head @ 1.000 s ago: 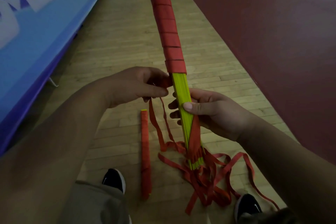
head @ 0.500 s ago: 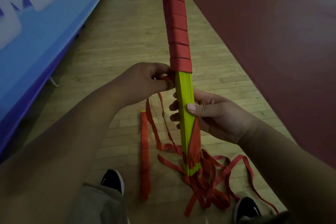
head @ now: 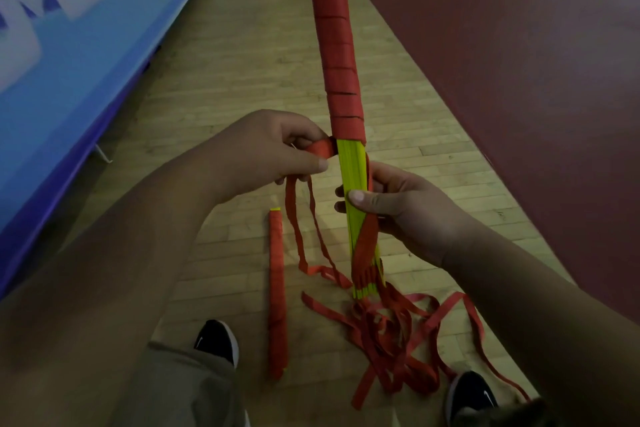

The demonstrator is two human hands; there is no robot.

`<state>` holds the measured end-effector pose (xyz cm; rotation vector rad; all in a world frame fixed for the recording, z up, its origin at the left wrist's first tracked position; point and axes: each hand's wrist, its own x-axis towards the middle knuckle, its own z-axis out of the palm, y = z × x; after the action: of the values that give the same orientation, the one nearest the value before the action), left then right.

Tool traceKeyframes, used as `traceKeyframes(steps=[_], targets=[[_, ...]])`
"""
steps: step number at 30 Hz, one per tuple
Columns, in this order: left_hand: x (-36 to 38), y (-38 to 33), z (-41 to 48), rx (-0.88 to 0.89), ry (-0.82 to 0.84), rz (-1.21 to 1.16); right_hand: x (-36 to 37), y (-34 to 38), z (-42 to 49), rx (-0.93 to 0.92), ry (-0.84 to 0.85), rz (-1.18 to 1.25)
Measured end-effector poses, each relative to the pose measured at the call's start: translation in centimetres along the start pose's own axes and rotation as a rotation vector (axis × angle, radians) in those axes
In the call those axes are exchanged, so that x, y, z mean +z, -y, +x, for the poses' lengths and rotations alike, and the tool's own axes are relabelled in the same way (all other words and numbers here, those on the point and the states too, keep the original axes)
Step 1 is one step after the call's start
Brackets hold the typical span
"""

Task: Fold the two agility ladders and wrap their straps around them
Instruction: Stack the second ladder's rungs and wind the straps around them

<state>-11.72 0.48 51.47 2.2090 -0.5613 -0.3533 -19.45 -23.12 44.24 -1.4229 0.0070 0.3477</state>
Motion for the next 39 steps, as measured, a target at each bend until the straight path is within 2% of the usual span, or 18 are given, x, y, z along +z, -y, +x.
traceKeyframes(steps=[13,21,26,29,33,39], targets=[[3.3,-0.1,0.9,-0.078,-0.186,-0.031,1.5,-0.7,0.2,-0.044,-0.240,-0.183],[5.4,-0.6,1.6,-0.141,-0.347,-0.006,2.1,-0.6,0.1,-0.067,-0.266,-0.286],[5.1,0.4,2.0,-0.098,-0.234,-0.248,1.5,-0.2,-0.3,-0.057,-0.214,-0.246],[4.8,0.4,2.2,-0.080,-0.164,-0.377,1.2,0.3,-0.6,-0.001,-0.128,-0.200],[4.4,0.4,2.3,-0.062,-0.132,-0.400,0.5,1.1,-1.1,0.048,0.032,-0.175],[3.9,0.0,2.0,-0.024,-0.115,-0.403,-0.5,1.8,-1.7,-0.002,0.072,-0.250]])
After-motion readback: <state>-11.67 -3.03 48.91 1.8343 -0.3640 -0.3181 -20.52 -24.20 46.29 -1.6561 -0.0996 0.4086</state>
